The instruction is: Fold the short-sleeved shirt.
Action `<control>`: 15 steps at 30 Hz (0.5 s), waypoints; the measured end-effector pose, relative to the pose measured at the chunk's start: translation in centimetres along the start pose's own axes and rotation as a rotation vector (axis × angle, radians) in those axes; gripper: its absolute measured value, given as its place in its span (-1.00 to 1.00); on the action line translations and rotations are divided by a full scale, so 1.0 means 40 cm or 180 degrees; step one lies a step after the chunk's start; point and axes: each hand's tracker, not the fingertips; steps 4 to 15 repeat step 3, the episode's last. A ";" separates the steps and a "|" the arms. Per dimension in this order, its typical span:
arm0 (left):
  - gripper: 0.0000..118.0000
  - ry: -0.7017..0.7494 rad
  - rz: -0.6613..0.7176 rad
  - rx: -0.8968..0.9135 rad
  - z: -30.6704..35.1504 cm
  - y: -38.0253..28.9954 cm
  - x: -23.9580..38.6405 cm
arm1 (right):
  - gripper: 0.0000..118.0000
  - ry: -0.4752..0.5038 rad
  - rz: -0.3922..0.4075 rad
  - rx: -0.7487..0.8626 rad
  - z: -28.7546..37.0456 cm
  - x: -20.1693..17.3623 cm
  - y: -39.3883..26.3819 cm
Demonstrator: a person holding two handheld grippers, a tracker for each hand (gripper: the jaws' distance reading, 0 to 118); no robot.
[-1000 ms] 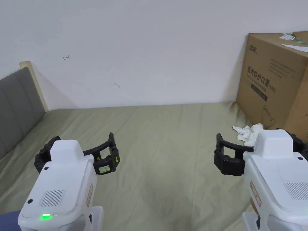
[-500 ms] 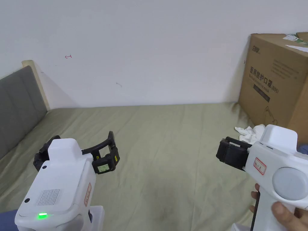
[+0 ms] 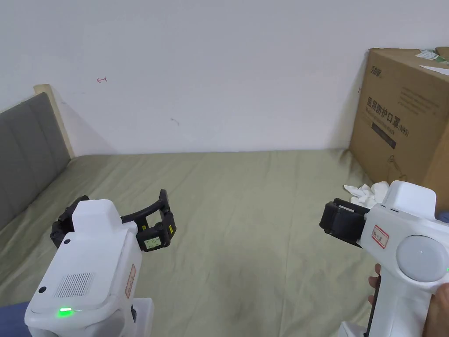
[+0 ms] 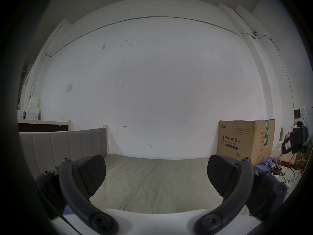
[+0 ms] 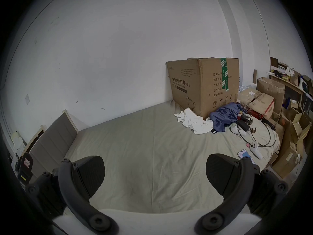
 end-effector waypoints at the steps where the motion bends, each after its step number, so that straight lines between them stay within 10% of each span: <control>1: 1.00 -0.0012 0.0004 -0.0003 0.000 -0.001 -0.001 | 0.99 0.0001 -0.0007 -0.0018 -0.002 0.003 0.002; 15: 1.00 -0.0009 0.0009 -0.0014 0.000 -0.001 -0.004 | 0.99 -0.0009 -0.0025 -0.0045 -0.004 0.000 -0.002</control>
